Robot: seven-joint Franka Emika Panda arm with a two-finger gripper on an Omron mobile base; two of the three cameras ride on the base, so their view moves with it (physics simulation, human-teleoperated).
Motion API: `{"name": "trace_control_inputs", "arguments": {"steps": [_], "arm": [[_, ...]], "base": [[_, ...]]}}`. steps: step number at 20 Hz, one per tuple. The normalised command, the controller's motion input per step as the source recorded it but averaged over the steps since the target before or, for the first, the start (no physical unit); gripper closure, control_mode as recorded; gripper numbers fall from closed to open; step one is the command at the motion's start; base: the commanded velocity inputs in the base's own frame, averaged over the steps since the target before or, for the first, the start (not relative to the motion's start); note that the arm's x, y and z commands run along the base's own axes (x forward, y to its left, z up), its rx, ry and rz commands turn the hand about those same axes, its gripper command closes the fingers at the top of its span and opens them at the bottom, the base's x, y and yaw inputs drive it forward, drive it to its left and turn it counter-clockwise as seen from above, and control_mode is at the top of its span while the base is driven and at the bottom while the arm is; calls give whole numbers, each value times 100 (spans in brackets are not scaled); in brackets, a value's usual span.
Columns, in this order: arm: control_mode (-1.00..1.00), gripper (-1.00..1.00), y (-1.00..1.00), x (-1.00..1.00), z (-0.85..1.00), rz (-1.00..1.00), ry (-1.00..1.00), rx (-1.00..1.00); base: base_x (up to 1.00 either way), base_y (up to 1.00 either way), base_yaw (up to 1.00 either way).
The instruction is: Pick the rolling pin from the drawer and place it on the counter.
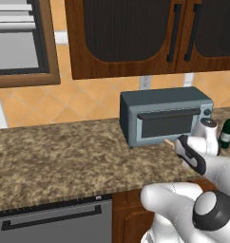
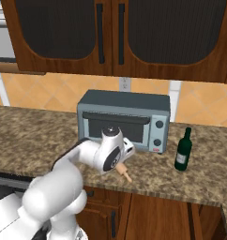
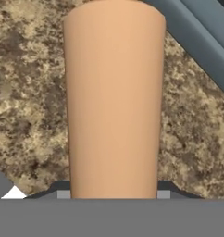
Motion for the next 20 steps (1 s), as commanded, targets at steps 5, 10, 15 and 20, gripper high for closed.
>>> {"name": "trace_control_inputs", "arguments": {"steps": [5,10,15,20], "arm": [[-100,100,9,0,-16,1,2,-1],[-100,100,12,2,-21,0,0,0],[-100,100,16,5,-16,0,0,0],[-100,100,14,5,-6,0,0,0]], "base": [[0,0,0],[0,0,0],[0,0,0],[0,0,0]]}}
